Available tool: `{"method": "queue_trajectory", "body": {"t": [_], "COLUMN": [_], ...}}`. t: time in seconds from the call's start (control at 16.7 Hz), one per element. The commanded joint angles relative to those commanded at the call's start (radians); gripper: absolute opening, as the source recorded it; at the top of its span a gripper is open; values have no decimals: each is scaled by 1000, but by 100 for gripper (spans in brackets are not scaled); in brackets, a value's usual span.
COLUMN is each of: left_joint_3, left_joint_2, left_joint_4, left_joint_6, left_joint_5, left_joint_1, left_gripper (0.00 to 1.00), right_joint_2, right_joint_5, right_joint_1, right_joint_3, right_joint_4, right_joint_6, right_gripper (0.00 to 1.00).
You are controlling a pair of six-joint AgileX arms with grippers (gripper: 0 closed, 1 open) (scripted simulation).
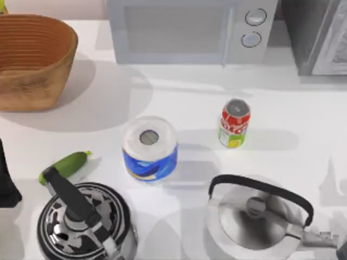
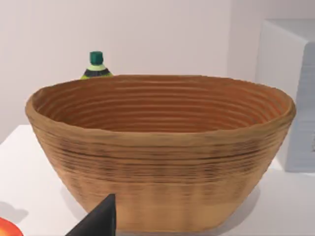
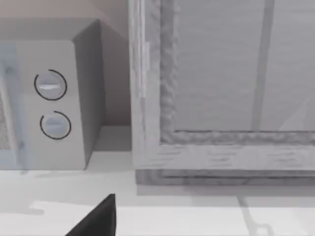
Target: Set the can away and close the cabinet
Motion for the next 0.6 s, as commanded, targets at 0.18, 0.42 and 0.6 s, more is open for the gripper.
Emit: {"method": "queue_trajectory", "body": {"t": [0.18,0.42,0.6], "left_joint_3": [0,0,0], "left_joint_2": [0,0,0], "left_joint_4": [0,0,0], "left_joint_6": [0,0,0], "left_joint_5": [0,0,0], "left_joint_1": [0,0,0], "left_gripper": [100,100,100], "right_joint_2": [11,152,364], "right_joint_5": [5,65,148], "right_joint_1": [11,136,266], "right_joint_3": [11,152,335], "right_joint_4": [-5,-53,-96], "right_joint_6": [2,38,93], "right_gripper": [100,100,100]}}
